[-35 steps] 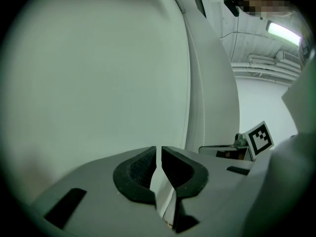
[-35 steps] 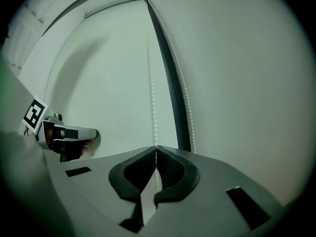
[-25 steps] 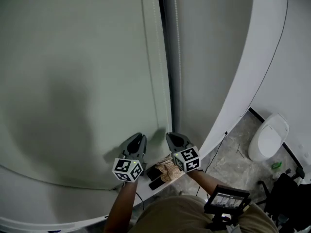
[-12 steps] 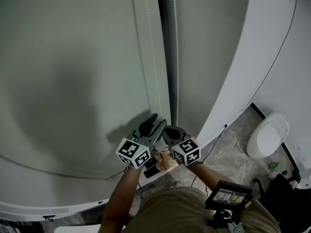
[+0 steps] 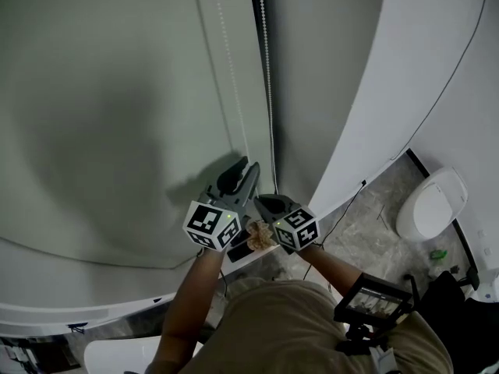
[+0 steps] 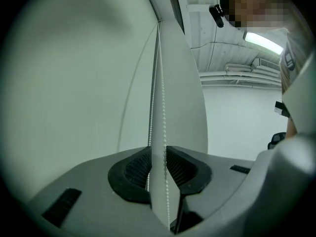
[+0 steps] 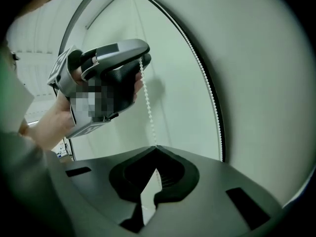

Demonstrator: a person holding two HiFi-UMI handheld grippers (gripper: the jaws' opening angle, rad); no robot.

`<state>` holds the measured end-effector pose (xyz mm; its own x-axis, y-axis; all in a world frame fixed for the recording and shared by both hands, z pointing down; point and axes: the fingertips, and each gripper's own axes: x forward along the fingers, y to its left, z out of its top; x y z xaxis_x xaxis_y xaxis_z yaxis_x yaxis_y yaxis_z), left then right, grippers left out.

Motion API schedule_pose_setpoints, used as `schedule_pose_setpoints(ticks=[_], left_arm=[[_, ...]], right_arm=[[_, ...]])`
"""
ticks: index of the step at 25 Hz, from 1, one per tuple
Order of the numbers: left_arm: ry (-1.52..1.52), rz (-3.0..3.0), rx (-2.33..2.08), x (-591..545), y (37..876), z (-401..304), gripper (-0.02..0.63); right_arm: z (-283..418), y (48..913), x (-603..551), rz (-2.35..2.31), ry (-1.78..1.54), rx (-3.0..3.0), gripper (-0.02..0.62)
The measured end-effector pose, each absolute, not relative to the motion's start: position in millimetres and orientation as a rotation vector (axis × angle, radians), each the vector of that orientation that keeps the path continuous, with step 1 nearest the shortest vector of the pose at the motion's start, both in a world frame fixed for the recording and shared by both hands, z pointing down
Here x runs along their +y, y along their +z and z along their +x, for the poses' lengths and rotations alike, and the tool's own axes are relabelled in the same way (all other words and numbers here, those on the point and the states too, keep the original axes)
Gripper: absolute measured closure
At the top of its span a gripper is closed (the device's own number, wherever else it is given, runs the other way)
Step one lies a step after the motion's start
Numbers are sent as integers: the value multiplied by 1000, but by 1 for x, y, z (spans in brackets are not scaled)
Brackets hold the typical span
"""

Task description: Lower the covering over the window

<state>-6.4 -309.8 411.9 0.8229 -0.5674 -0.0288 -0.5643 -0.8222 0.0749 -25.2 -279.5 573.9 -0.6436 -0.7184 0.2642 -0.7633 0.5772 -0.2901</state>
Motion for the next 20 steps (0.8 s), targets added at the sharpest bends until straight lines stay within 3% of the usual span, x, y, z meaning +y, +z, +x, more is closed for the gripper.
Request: schedule_pose_setpoints(ticks=[4,12,13,15,20], left_arm=[[-55,2955,-945,-307,411,-10,571],[-1,2912,-1181,-317,404,-46,578],[5,2889,-1225,-322,404,-55,578],[13,2838,-1298,-331,403,-73,578],[7,2772,-1394,-347,395,-99,578]], right_arm=[[-38,570,-275,1202,559,-2713,591],[-49,556,-261,1180,280,-2731,588],[-47,553,-259,1171,255,-2749,567],[-38,540,-258,1187,232,-2802,420],[30,487,-291,1622,137,-2698,411]])
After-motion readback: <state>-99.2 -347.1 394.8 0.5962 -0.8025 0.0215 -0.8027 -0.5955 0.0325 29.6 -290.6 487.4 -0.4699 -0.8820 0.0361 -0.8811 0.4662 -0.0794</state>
